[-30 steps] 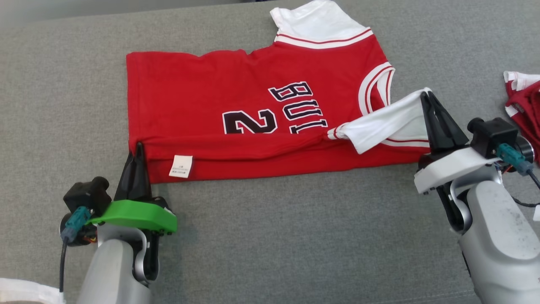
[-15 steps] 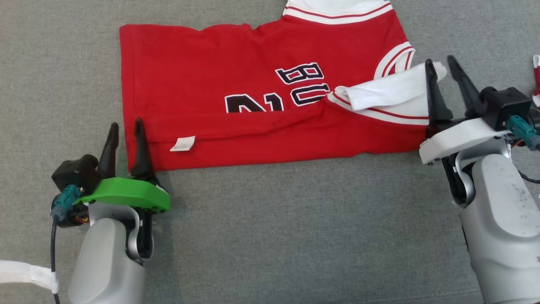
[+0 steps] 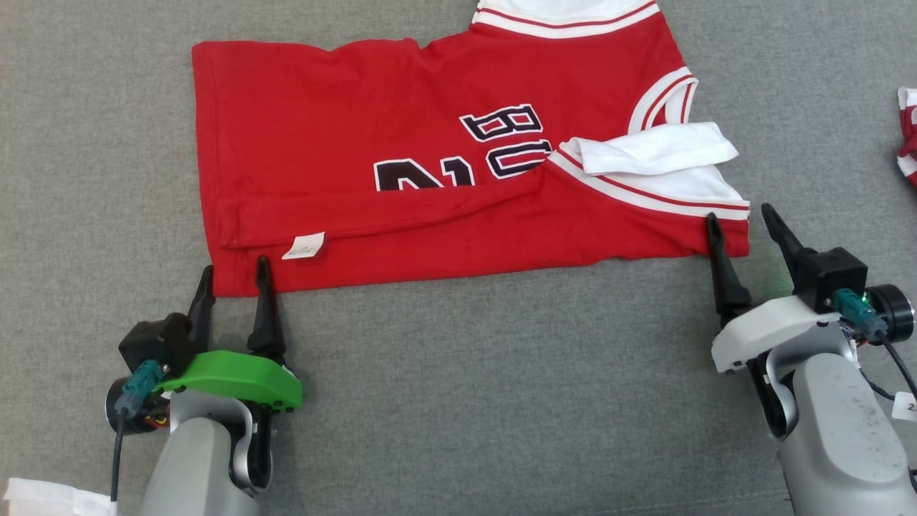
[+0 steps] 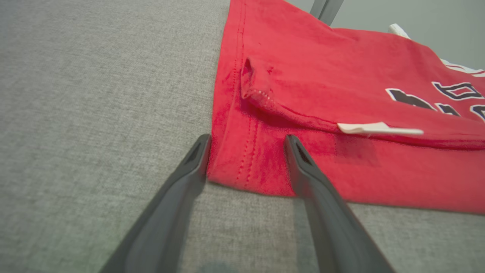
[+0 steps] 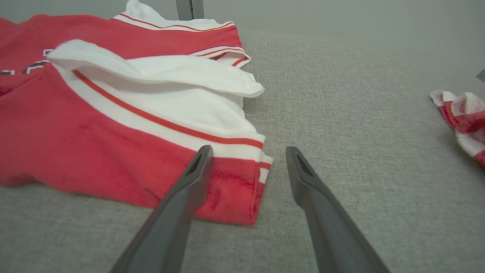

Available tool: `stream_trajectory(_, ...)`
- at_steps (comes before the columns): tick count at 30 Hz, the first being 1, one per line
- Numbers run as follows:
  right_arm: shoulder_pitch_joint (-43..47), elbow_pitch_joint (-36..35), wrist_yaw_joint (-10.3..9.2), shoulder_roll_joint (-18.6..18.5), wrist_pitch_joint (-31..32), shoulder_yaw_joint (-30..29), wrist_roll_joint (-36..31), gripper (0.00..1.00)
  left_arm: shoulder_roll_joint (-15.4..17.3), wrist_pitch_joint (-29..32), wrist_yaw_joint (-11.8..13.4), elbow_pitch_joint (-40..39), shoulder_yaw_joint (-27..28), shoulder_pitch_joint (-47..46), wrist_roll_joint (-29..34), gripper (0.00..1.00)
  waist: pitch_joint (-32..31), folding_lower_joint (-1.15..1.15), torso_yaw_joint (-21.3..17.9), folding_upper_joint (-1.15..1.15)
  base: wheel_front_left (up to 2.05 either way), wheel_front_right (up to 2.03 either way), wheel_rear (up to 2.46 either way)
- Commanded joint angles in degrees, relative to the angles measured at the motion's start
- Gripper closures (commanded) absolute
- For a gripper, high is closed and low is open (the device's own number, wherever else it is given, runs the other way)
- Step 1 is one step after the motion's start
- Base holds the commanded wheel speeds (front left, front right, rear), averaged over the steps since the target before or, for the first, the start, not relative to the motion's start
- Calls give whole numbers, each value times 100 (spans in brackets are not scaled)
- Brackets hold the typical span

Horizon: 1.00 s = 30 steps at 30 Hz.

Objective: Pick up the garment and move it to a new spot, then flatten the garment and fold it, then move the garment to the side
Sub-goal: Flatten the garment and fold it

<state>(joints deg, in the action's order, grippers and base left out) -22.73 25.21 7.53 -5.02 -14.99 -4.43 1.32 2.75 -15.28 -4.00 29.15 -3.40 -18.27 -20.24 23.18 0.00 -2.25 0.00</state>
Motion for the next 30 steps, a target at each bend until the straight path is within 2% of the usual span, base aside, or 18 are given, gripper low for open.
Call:
stream_trajectory(1,13,103,-9,3,-26,41,-50,0,34,28,46,155,34,-33,51,0,16,0,7,0,0,0,0)
stream_trajectory(7,-38,653,-9,25,10,108,-122,0,45,63,202,583,66,-16,45,0,-6,0,68,0,0,0,0)
stream_trajectory(13,-10,1064,-10,15,31,77,-177,0,40,90,224,1067,-115,20,-40,0,-47,0,113,0,0,0,0)
stream_trajectory(14,-8,1106,-10,10,34,96,-175,13,37,91,221,1109,-132,12,-60,0,-51,0,116,0,0,0,0)
stream_trajectory(15,-12,1141,-10,5,35,107,-159,50,36,97,194,1165,-149,1,-100,0,-57,0,116,0,0,0,0)
stream_trajectory(16,-19,1161,-10,1,35,107,-140,91,35,104,180,1203,-162,-8,-105,41,-62,0,116,0,0,0,0)
stream_trajectory(17,-25,1181,-10,2,35,121,-101,100,34,104,156,1242,-178,-24,-124,80,-69,0,116,0,0,0,0)
stream_trajectory(18,-36,1156,-10,9,34,127,-50,100,33,104,130,1259,-187,-30,-157,100,-77,0,115,0,0,0,0)
stream_trajectory(30,-363,519,-9,57,-14,209,677,100,39,15,-145,386,-31,-285,-182,100,-614,0,185,0,0,0,0)
